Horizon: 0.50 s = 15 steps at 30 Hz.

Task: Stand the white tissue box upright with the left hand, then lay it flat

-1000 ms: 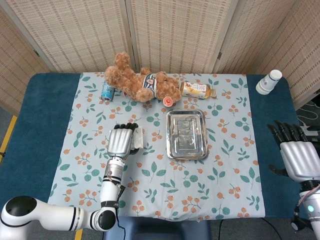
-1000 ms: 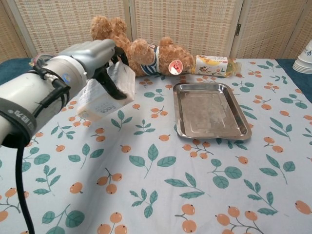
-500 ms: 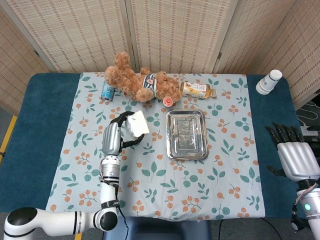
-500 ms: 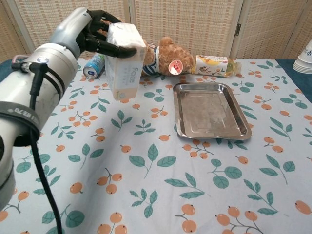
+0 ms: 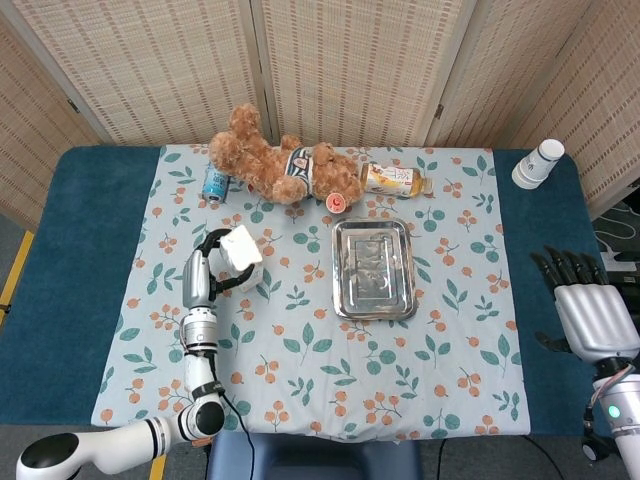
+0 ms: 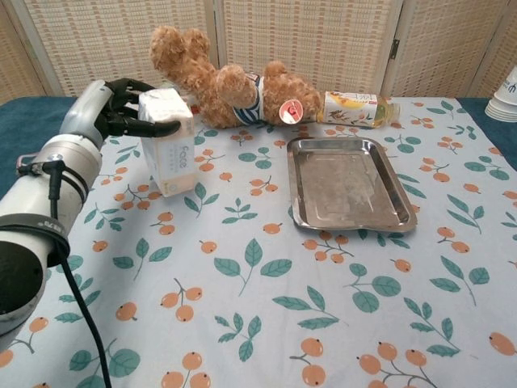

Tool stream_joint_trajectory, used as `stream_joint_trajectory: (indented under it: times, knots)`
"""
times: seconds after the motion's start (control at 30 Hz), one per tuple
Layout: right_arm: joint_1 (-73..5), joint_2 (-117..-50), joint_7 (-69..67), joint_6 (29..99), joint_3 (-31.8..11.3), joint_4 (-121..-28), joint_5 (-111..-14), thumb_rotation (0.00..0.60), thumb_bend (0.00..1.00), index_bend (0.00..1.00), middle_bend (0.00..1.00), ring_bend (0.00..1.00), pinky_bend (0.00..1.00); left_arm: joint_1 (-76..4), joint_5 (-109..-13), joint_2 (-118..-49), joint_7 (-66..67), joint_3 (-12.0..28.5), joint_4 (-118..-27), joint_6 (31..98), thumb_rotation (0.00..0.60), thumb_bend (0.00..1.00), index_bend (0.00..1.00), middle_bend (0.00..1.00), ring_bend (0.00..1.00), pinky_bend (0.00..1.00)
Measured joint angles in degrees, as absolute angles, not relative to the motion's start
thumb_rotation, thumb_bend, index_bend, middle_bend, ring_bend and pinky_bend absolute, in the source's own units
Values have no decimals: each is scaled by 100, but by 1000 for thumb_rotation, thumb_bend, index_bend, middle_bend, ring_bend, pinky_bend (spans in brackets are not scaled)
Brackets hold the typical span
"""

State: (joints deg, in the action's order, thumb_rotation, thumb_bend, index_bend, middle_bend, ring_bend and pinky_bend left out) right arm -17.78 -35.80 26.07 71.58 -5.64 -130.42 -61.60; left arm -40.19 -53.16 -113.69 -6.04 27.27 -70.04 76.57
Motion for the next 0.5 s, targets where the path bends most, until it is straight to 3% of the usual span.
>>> stream_joint_trajectory:
  times: [0.33, 0.5]
  knots:
    - [-1788, -3609, 2667, 7186, -539, -13058, -6161, 600, 122, 67, 3, 0, 0, -3843, -5389, -11358, -817, 2724, -6882, 7285, 600, 222, 489, 617, 303, 173]
    - [-1789, -3616, 2687, 7204, -530, -13063, -6158, 600, 121, 67, 2, 0, 0, -3762, -5486, -11200, -921, 2641, -6926, 7004, 600, 179, 273, 395, 166, 147]
